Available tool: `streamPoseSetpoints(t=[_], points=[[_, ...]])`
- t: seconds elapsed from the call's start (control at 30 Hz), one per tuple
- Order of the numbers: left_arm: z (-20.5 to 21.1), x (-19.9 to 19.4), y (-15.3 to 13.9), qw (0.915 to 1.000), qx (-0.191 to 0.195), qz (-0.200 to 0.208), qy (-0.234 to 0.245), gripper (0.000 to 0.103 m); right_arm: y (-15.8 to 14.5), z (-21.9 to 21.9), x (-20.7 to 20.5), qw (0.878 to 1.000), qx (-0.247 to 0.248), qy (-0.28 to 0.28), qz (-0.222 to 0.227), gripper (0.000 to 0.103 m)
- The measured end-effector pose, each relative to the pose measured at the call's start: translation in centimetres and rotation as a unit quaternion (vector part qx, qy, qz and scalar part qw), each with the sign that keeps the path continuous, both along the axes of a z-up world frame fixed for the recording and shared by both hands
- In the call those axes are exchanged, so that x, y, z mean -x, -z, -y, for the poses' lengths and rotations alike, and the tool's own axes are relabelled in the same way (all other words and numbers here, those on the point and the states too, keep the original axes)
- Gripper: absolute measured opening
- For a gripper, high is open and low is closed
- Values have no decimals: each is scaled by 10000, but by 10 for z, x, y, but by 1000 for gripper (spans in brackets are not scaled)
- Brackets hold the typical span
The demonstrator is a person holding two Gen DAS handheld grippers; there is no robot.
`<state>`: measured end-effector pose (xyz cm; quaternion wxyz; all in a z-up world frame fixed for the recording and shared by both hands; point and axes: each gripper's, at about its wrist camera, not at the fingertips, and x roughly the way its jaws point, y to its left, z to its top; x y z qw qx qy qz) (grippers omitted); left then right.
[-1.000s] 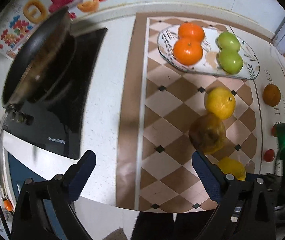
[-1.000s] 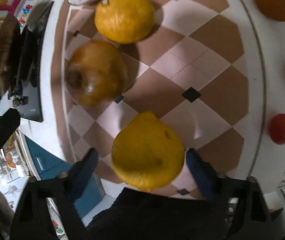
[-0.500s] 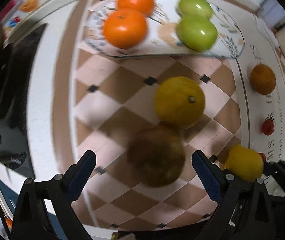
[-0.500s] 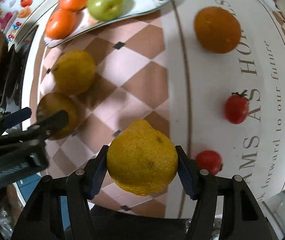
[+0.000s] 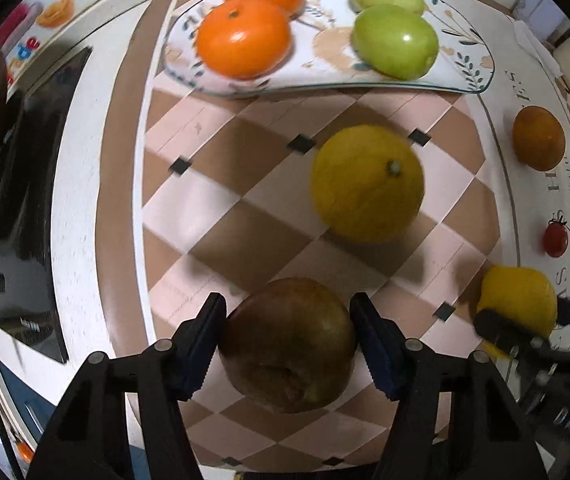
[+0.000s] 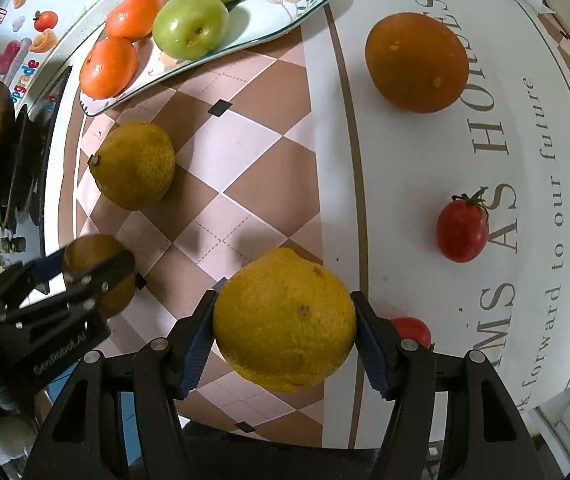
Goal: Organize fruits
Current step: 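Set pear with left gripper and lemon with right gripper onto the plate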
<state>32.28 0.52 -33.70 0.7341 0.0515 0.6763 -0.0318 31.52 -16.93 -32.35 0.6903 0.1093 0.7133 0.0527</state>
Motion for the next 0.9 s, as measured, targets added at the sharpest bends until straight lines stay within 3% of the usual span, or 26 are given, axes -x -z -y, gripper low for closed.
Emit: streamPoseSetpoints(t=[0.23, 0.33, 0.53, 0.7, 0.9], points=[[-15, 6, -4, 9995, 188, 47, -265, 62, 1, -18, -1, 9996, 189, -197, 83, 66], [-26, 3, -24, 9987, 336, 173, -333, 62, -6, -17, -3, 9999, 27, -109, 115, 66], [-50, -14, -93, 9915, 996, 630, -545, 62, -45, -7, -23, 9979, -421, 181, 454, 66], [-59, -61, -140, 9847, 1253, 1053, -595, 62, -78, 4, -73, 9935, -570, 447, 882, 66], [-66, -145, -130, 9883, 854, 1093, -639, 62, -68, 21, -153, 9931, -220, 688, 926, 66]])
